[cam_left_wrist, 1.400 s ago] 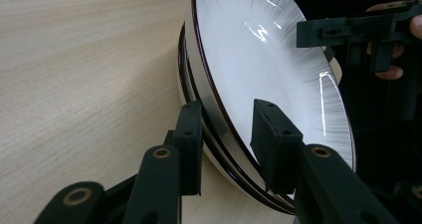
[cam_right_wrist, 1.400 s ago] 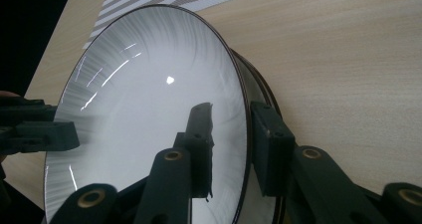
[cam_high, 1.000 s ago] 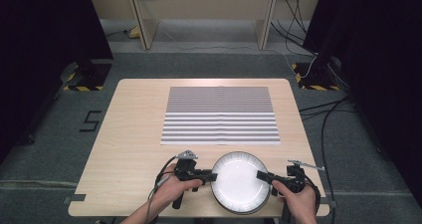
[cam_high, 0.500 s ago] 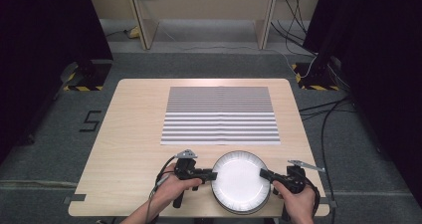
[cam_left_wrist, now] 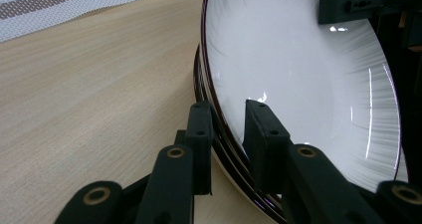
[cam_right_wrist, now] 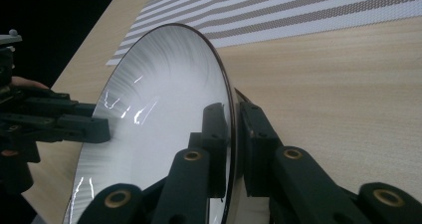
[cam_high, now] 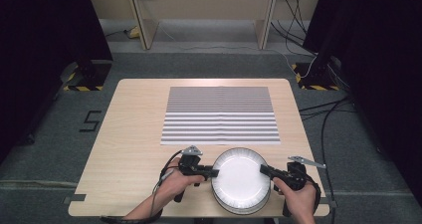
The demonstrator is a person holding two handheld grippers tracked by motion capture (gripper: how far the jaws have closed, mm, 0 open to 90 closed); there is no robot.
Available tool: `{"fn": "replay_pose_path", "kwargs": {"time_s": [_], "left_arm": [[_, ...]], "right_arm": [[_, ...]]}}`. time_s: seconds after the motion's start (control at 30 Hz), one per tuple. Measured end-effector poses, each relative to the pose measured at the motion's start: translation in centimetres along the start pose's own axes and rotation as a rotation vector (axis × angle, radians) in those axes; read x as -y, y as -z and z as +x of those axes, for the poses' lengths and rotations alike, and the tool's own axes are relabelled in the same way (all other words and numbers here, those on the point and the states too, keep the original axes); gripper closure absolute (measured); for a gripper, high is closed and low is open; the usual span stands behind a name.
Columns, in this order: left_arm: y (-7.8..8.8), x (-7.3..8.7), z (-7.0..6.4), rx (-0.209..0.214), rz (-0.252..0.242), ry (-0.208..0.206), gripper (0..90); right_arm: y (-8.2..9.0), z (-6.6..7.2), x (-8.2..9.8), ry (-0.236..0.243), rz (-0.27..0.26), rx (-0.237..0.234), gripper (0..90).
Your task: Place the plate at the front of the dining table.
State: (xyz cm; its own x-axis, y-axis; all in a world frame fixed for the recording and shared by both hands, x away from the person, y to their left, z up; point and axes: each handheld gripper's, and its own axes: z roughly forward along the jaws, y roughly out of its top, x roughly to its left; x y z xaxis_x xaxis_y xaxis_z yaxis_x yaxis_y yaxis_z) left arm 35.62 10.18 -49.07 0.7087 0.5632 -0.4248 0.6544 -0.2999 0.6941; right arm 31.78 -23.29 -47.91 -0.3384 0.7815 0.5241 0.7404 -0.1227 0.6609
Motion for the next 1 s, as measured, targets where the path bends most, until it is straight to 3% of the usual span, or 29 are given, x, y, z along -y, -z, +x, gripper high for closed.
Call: {"fn": "replay_pose_path", "kwargs": {"time_s": [0.07, 0.13, 0.2, 0.23, 0.33, 0.43, 0.53, 0.73, 0.87, 1.0], "left_arm": [[0.0, 0.1, -0.1, -0.006, -0.015, -0.006, 73.5], [0.1, 0.2, -0.4, -0.029, -0.036, -0.044, 75.4], [0.1, 0.3, -0.6, -0.040, -0.044, -0.061, 75.2], [0.1, 0.4, -0.6, -0.044, -0.049, -0.068, 75.2], [0.0, 0.4, -0.7, -0.050, -0.055, -0.089, 75.8], [-0.1, 0.3, -0.6, -0.046, -0.052, -0.083, 76.6], [-0.3, 0.3, -0.4, -0.034, -0.056, -0.070, 76.4], [-1.2, 0.6, 0.5, 0.029, -0.029, 0.000, 65.4], [-1.6, 0.1, 0.6, 0.035, -0.031, -0.015, 61.6], [-1.5, -0.8, 0.7, 0.021, -0.049, -0.032, 67.8]], "right_arm": [[-0.1, -0.1, -0.1, -0.016, 0.016, -0.019, 78.1], [-0.5, 0.0, -0.1, -0.024, 0.043, -0.055, 75.4], [-0.9, 0.2, 0.3, -0.012, 0.097, -0.019, 71.6], [-1.0, 0.0, 0.5, -0.035, 0.103, -0.027, 72.9], [-0.5, -0.5, 0.9, -0.070, 0.095, -0.055, 75.8], [-0.3, -0.6, 0.9, -0.085, 0.105, -0.059, 78.3], [0.0, -0.9, 0.6, -0.111, 0.075, -0.095, 81.6], [0.0, -0.4, 0.1, -0.061, 0.042, -0.087, 82.1], [-0.1, -0.1, 0.0, -0.028, -0.002, -0.074, 82.3], [-0.1, 0.4, -0.2, 0.013, -0.043, -0.055, 82.4]]}}
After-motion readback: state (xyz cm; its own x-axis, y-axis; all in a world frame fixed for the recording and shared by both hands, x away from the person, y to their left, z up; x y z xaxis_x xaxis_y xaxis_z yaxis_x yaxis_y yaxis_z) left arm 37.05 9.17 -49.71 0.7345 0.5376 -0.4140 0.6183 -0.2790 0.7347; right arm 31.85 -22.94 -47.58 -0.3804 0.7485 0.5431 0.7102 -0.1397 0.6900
